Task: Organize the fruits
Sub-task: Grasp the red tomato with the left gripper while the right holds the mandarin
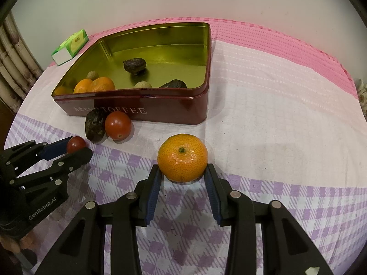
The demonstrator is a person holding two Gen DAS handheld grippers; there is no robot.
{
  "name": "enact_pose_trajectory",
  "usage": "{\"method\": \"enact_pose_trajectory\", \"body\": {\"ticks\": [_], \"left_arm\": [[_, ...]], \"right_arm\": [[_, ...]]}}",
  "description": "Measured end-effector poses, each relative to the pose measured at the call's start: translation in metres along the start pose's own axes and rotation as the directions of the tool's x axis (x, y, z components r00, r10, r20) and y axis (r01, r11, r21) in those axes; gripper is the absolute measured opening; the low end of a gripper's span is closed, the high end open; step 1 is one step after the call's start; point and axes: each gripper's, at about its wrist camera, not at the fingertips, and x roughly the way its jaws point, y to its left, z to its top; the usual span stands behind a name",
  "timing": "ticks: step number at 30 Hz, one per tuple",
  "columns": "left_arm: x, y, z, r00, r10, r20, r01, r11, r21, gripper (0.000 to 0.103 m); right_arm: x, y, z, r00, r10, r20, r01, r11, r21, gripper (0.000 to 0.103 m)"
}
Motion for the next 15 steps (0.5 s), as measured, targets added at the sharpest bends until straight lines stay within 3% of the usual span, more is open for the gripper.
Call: {"method": "enact_pose_trajectory", "body": {"ticks": [15], "left_arm": [[-0.0020,0.0031,-0.0021,1.000,-0.003,0.004,0.003,1.000,-0.007,0.027]], "right_arm": [[0.0002,0.0035,-0.0014,1.000,-0.013,-0.001,0.013,1.000,0.006,0.037]]}}
